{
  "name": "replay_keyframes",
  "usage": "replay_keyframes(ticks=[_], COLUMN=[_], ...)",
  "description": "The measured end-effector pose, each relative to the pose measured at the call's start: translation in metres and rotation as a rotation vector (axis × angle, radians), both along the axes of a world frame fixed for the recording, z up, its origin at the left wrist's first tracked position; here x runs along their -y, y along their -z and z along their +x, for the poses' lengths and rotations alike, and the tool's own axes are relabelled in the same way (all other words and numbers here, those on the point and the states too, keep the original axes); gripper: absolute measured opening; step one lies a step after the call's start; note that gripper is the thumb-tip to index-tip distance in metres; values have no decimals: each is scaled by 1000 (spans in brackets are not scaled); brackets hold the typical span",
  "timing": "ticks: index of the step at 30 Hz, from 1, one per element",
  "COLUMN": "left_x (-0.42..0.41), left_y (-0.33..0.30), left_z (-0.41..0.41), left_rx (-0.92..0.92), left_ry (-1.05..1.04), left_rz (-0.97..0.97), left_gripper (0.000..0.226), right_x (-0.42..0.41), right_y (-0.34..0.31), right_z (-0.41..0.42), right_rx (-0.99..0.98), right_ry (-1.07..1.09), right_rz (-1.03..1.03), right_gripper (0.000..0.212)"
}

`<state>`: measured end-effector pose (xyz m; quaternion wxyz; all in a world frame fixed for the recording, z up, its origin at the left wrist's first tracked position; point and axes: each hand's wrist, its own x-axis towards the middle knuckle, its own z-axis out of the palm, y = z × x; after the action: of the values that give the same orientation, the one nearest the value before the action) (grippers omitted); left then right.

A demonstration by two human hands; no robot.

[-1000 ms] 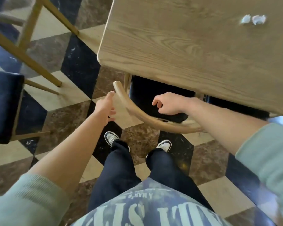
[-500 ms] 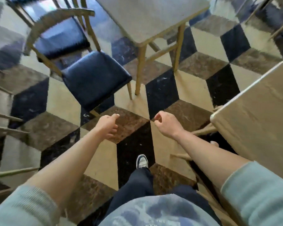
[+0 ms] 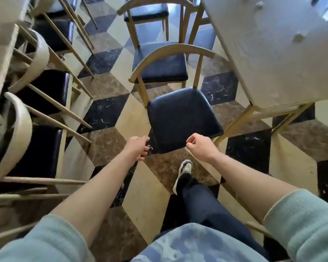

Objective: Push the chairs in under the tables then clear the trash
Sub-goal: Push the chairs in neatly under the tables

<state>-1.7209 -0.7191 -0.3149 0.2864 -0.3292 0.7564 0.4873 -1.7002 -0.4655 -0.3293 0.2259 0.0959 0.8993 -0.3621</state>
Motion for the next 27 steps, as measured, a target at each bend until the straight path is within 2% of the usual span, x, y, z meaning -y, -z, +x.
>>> replay_keyframes(ticks=[8,12,15,18,20,23,25,27], left_x=[51,69,71,61,49,22,7,5], left_y=[-13,-28,-32,-19,-2,29,44,49], left_z=[-205,-282,-346,-421,-464,-535,-560,-580], left_rx=[-118,-178,-203,-208,-214,-169,-116,-22], left_ry=[57,93,136,253,353,580,772,874], left_rz=[-150,-231,-186,-119,-92,-7,25,70], left_gripper=[30,29,38,56,54,44,36,31], right_x=[63,95,115,137,153,178,202,231], right_y=[28,17,11,24,31,48,54,60], right_z=[-167,-218,-267,-320,-350,-408,-430,-452], right_rx=[118,227,294,358,407,429,458,496], right_ry=[155,255,324,438,498,713,844,906], right_rz=[-214,-375,-498,-561,-591,-716,-806,-865], right_gripper=[7,15,12,11,24,49,48,46])
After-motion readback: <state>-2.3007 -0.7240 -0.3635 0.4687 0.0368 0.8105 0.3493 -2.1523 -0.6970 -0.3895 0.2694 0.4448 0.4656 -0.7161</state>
